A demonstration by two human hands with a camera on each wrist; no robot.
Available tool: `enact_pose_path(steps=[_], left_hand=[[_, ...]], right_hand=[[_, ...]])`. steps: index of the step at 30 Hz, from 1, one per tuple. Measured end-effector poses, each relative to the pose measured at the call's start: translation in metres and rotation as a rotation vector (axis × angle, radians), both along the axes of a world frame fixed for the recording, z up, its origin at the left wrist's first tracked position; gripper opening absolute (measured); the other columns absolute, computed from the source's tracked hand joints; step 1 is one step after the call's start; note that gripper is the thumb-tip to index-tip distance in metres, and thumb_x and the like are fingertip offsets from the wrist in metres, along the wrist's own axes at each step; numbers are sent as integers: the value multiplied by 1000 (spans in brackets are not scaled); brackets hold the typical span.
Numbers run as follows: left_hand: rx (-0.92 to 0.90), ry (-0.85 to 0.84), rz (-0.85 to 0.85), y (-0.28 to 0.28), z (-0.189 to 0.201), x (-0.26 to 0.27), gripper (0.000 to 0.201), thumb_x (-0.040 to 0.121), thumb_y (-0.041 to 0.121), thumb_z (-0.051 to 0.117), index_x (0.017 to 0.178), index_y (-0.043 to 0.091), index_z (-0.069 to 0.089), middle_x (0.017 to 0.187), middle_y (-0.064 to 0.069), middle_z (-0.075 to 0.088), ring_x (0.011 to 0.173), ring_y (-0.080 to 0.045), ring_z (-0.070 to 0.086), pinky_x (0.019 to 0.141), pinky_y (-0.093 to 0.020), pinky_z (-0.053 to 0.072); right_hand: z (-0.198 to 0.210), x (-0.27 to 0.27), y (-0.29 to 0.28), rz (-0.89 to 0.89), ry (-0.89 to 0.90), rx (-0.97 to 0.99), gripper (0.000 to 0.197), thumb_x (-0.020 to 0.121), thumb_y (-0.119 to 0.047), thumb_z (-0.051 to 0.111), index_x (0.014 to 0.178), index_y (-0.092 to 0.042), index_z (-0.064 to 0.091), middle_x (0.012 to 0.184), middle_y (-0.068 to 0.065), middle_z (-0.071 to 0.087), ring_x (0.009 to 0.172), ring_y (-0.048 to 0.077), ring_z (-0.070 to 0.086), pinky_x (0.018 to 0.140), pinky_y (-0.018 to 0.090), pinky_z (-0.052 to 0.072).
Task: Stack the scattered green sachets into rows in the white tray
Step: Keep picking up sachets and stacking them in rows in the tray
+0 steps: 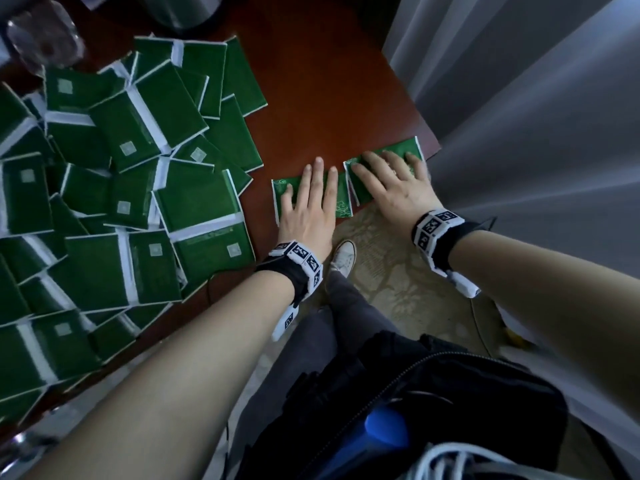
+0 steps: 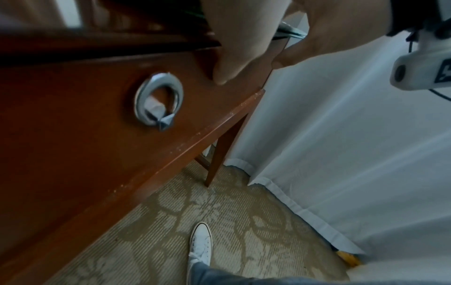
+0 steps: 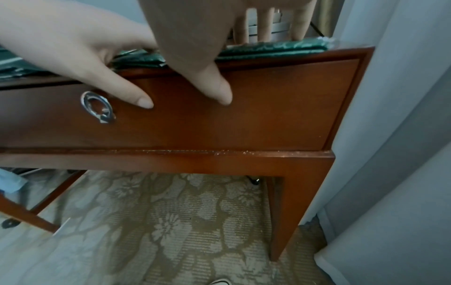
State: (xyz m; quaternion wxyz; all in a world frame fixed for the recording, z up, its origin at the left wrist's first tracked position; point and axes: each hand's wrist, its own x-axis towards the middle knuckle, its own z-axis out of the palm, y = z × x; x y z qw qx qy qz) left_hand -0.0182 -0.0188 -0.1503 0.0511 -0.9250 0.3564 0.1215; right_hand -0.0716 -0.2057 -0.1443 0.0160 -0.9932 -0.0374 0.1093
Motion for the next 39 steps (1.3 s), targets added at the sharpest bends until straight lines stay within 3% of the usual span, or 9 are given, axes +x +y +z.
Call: enact_pose_path(steps=[3, 7, 11, 14, 18, 22, 25, 30, 39], left_hand=[[-64, -17, -34, 13, -4, -11, 82, 90, 12, 58, 157, 16, 10, 165, -8, 5, 150, -26, 15, 110, -47, 29], [-170, 4, -82, 34, 14, -26, 60, 87, 6, 34, 144, 22, 44, 155, -1, 38, 137, -25, 40, 96, -43, 37], [-133, 105, -75, 52, 61, -26, 53, 92, 5, 43, 141, 26, 46, 133, 3, 58, 120, -25, 53, 89, -39, 41], [-157, 92, 35, 67, 114, -18, 32, 99, 19, 47, 130, 26, 54, 114, -3, 66, 101, -32, 63, 75, -40, 51], [-80, -31, 151, 104, 183, 2, 22, 99, 19, 51, 120, 21, 59, 101, -12, 67, 91, -35, 65, 66, -38, 48], [-7, -112, 279, 167, 234, 15, 26, 94, 7, 52, 118, 13, 60, 101, -17, 66, 91, -38, 64, 67, -38, 49], [34, -152, 372, 222, 261, 10, 28, 91, -2, 51, 117, 5, 58, 104, -19, 66, 94, -37, 64, 70, -40, 50], [54, -176, 517, 309, 270, 2, 34, 89, -4, 50, 122, 4, 54, 105, -21, 66, 92, -36, 65, 65, -38, 45], [95, -131, 697, 455, 252, 28, 35, 91, -3, 47, 124, 5, 52, 106, -20, 65, 92, -35, 65, 66, -39, 48]], right_hand=[[2, -5, 6, 4, -68, -28, 66, 86, -19, 60, 148, -19, 37, 143, 13, 43, 124, 37, 43, 99, 54, 34], [18, -13, 19, 39, -56, 19, 58, 82, -15, 60, 139, -12, 50, 121, 15, 53, 105, 37, 49, 85, 50, 40], [67, -15, 43, 25, 90, 30, 56, 83, -3, 58, 138, -12, 52, 121, 11, 55, 115, 35, 46, 92, 47, 39], [116, -4, 70, 23, 107, 23, 51, 88, -1, 53, 137, -14, 50, 123, 8, 56, 117, 31, 48, 93, 43, 43], [183, 23, 116, 47, 92, 10, 44, 88, 7, 45, 125, -12, 56, 109, 12, 63, 95, 33, 62, 76, 43, 56], [236, 46, 171, 146, -12, -45, 44, 90, 5, 46, 131, -10, 53, 113, 19, 62, 99, 38, 63, 70, 38, 50], [262, 59, 222, 235, -50, -68, 43, 90, 4, 51, 131, -7, 52, 114, 20, 62, 101, 38, 63, 72, 40, 49], [272, 72, 320, 389, -60, -60, 41, 89, 0, 54, 129, -9, 52, 112, 20, 62, 97, 38, 64, 70, 39, 52], [243, 136, 483, 595, -45, -40, 42, 92, 6, 45, 131, -8, 52, 107, 18, 62, 88, 34, 64, 68, 39, 54]])
